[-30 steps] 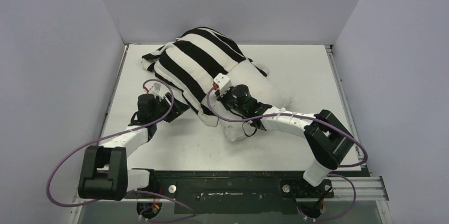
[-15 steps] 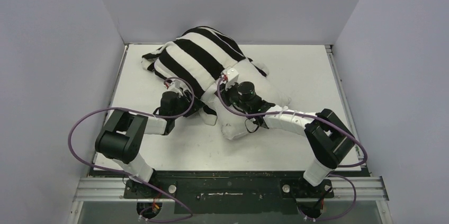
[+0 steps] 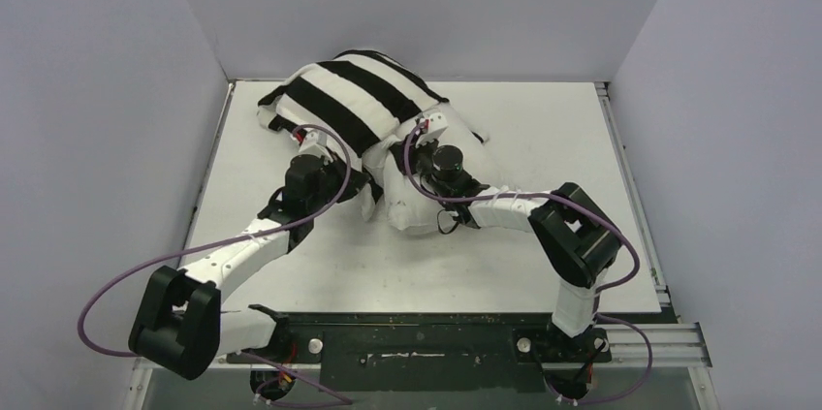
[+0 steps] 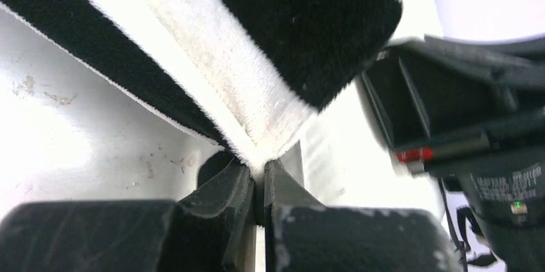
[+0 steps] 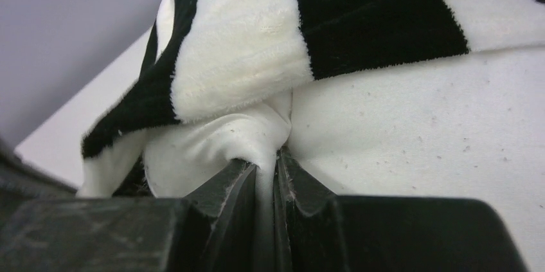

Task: Put the pillow into the pillowcase
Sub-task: Stuff the pillow into the pillowcase.

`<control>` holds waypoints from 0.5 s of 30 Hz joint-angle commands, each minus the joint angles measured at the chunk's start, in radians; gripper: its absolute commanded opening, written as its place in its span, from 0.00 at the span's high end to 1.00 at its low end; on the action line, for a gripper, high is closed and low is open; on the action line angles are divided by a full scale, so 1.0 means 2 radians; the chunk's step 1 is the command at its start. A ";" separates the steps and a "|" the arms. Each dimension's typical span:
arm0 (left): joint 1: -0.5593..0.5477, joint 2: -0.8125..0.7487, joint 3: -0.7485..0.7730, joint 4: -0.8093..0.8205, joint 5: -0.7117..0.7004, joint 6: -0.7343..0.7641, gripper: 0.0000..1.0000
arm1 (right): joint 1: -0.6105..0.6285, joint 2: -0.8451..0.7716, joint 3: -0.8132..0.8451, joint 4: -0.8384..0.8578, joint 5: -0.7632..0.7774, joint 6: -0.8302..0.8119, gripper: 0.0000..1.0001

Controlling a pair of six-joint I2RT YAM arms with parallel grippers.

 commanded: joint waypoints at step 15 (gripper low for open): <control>-0.163 -0.046 -0.081 0.008 -0.019 -0.028 1.00 | 0.030 0.127 0.069 0.133 0.138 0.147 1.00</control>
